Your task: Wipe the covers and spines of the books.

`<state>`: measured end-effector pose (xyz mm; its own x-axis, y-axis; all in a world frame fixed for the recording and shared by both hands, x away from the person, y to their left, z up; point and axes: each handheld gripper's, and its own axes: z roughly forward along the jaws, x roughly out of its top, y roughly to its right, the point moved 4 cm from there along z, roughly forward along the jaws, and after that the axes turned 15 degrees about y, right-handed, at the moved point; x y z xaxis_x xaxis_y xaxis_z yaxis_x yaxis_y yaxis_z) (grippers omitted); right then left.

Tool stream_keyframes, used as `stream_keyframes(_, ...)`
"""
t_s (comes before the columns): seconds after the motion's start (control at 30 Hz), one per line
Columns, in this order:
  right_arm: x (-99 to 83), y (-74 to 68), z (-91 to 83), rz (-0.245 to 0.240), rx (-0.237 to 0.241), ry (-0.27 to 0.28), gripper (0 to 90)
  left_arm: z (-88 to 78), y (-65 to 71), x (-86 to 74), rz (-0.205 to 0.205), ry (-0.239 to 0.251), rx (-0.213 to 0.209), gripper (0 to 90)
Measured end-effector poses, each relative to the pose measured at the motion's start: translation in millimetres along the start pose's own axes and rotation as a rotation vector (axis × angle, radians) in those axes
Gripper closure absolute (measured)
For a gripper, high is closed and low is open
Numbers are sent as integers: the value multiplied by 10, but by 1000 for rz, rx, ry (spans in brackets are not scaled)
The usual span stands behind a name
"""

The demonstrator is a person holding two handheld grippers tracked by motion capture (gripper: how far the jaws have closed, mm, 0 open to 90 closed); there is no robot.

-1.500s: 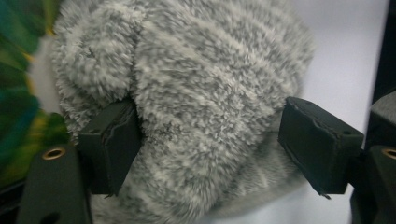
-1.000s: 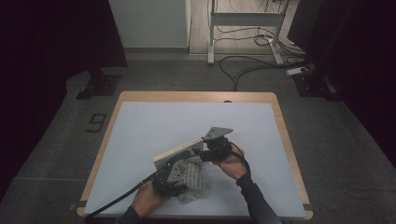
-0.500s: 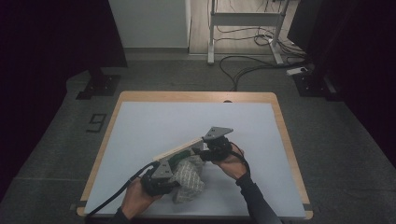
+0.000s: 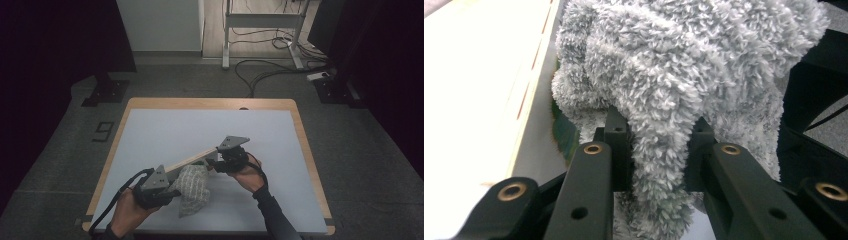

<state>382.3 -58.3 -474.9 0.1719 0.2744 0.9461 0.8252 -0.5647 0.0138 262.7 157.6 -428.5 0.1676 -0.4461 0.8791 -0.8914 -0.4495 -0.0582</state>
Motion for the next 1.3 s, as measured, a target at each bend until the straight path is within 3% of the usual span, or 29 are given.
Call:
stream_keyframes(0.47,-6,0,-8,10,1,7,446,-416,-144,-55,-14,-34,78,719)
stream_keyframes(1.3,-9,1,-13,9,-2,9,456,-1025,-549,-279,-102,-50,273,716)
